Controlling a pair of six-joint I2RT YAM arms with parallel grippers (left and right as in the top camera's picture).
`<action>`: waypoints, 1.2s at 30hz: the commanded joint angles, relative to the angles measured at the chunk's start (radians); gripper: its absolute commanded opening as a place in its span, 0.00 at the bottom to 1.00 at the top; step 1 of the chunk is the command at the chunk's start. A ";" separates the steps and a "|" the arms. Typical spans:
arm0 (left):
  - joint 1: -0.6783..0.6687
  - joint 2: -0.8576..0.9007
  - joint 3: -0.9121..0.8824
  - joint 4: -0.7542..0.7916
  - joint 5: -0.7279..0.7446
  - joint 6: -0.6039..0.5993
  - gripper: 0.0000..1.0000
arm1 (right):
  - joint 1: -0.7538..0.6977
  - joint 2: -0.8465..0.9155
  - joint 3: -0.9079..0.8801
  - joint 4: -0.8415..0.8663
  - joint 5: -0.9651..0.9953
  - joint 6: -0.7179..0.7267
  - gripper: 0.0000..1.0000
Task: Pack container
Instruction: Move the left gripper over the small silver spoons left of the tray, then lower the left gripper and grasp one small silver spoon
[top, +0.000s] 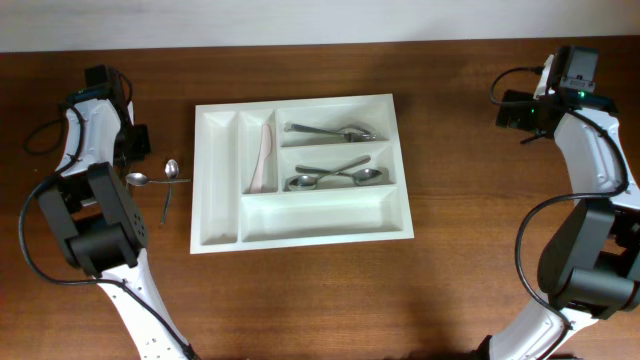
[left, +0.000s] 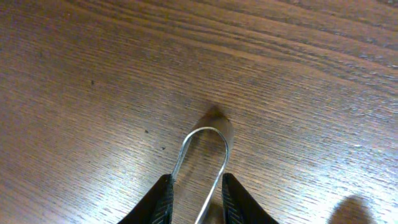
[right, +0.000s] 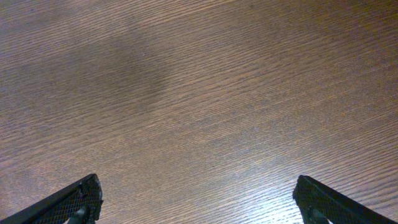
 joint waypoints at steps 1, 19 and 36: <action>0.008 0.009 -0.015 -0.002 0.102 0.005 0.28 | 0.001 0.003 0.016 -0.001 0.015 0.000 0.99; 0.009 0.009 -0.015 0.015 0.106 0.047 0.23 | 0.000 0.003 0.016 -0.001 0.015 0.000 0.99; 0.014 0.081 -0.016 0.022 0.103 0.047 0.14 | 0.000 0.003 0.016 -0.001 0.015 0.001 0.99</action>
